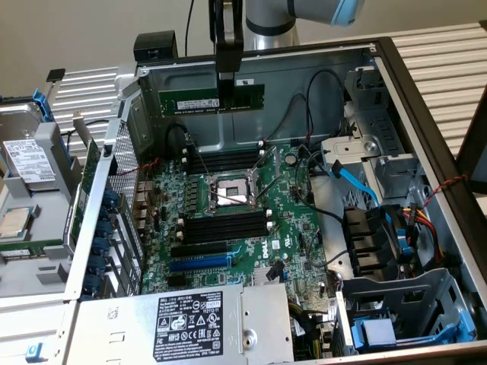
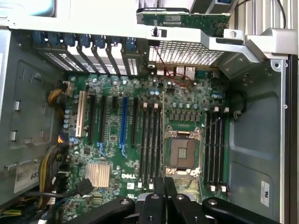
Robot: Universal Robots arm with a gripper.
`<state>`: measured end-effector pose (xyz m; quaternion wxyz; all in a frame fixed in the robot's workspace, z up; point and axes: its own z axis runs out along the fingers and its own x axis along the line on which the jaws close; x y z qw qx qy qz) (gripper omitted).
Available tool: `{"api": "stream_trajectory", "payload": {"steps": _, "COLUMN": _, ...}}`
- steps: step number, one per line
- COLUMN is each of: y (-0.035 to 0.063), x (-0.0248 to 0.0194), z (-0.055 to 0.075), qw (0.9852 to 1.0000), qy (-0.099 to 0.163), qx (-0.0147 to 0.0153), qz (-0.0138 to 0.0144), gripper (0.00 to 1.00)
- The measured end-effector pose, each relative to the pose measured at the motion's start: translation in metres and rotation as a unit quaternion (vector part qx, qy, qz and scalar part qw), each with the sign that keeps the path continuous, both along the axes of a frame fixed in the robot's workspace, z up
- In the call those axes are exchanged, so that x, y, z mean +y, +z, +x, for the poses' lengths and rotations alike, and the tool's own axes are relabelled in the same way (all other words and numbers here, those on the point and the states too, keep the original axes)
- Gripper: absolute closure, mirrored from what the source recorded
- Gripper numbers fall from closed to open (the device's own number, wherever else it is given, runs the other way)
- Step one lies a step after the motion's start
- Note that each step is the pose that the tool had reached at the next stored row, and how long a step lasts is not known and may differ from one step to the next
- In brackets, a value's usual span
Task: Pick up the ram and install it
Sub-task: 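Insert the ram into the slot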
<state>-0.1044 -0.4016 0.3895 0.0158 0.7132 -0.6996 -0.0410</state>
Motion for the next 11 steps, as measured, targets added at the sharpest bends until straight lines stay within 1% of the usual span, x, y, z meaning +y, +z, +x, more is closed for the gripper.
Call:
{"api": "stream_trajectory", "payload": {"steps": 1, "y": -0.0008, "x": 0.001, "z": 0.0, "qw": 1.0, "qy": 0.0, "qx": -0.0001, "qz": 0.0001, "gripper": 0.88}}
{"api": "stream_trajectory", "payload": {"steps": 3, "y": -0.0035, "x": 0.0016, "z": 0.0, "qw": 1.0, "qy": 0.0, "qx": -0.0001, "qz": 0.0001, "gripper": 0.88}}
{"api": "stream_trajectory", "payload": {"steps": 7, "y": -0.0103, "x": 0.0018, "z": -0.001, "qw": 1.0, "qy": -0.005, "qx": -0.0007, "qz": 0.0001, "gripper": 0.88}}
{"api": "stream_trajectory", "payload": {"steps": 11, "y": -0.0146, "x": 0.0018, "z": -0.002, "qw": 0.9999, "qy": -0.014, "qx": -0.003, "qz": 0.0001, "gripper": 0.88}}
